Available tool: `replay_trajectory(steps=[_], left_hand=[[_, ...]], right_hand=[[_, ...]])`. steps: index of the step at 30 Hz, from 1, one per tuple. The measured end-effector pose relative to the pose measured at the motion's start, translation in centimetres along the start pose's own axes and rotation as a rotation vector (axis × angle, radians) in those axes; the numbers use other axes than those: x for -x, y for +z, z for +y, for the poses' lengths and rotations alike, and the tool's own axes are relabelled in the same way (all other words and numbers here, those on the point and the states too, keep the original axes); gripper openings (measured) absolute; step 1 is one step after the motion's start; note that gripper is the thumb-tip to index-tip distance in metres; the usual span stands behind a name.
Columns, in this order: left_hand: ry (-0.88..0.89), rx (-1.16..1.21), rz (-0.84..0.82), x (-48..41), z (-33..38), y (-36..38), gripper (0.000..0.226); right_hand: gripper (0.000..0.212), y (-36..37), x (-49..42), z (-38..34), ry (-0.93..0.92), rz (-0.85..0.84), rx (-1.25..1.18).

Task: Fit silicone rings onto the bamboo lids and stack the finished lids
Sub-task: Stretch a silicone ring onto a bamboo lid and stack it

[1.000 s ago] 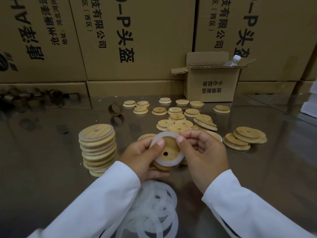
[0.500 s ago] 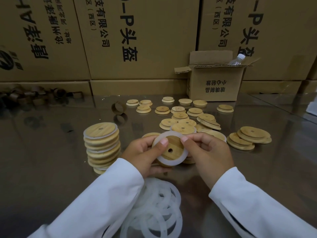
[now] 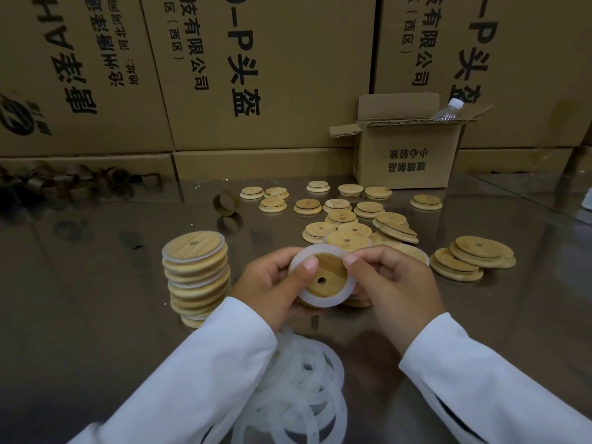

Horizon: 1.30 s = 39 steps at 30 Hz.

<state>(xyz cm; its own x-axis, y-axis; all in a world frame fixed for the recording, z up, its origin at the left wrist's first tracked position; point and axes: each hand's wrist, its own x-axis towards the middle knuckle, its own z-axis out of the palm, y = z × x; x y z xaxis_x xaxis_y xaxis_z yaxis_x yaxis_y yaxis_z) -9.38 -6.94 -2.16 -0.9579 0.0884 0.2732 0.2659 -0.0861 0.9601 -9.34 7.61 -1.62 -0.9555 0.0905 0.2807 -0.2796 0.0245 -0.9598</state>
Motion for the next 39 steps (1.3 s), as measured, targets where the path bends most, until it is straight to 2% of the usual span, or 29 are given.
replay_trajectory(steps=[4,8,14,17,22,25,27,31,34,39], left_hand=[[0.069,-0.042,0.009,0.1,0.3,-0.1,0.027],[0.104,-0.058,0.043,0.2,0.4,0.0,0.029],[0.027,0.066,0.057,0.0,0.1,0.1,0.029],[-0.001,0.152,0.096,-0.2,0.0,0.0,0.03],[-0.036,0.242,0.082,-0.2,0.0,0.2,0.03],[-0.057,0.161,0.055,-0.1,-0.2,0.2,0.03],[-0.076,0.074,0.039,-0.1,-0.3,0.1,0.019],[-0.078,-0.037,0.05,-0.1,-0.6,0.1,0.011],[0.003,-0.111,0.061,0.0,-0.5,-0.1,0.011],[0.068,-0.163,0.061,-0.2,-0.5,-0.4,0.021]], right_hand=[[0.012,-0.1,0.0,-0.2,-0.024,-0.04,-0.009],[0.012,-0.3,0.0,-0.5,-0.126,-0.063,0.012],[0.007,-0.2,0.4,-0.5,-0.159,-0.038,0.058],[0.014,0.2,0.8,-0.1,-0.129,-0.021,0.07],[0.011,0.8,0.9,0.3,-0.134,0.085,0.094],[0.011,0.4,0.5,0.4,-0.108,0.121,0.107],[0.01,0.2,0.3,0.5,-0.096,0.122,0.132],[0.012,0.3,0.5,0.6,-0.175,0.05,0.275],[0.013,0.4,0.6,0.6,-0.189,0.032,0.284],[0.012,0.0,0.1,0.4,-0.078,0.014,0.22]])
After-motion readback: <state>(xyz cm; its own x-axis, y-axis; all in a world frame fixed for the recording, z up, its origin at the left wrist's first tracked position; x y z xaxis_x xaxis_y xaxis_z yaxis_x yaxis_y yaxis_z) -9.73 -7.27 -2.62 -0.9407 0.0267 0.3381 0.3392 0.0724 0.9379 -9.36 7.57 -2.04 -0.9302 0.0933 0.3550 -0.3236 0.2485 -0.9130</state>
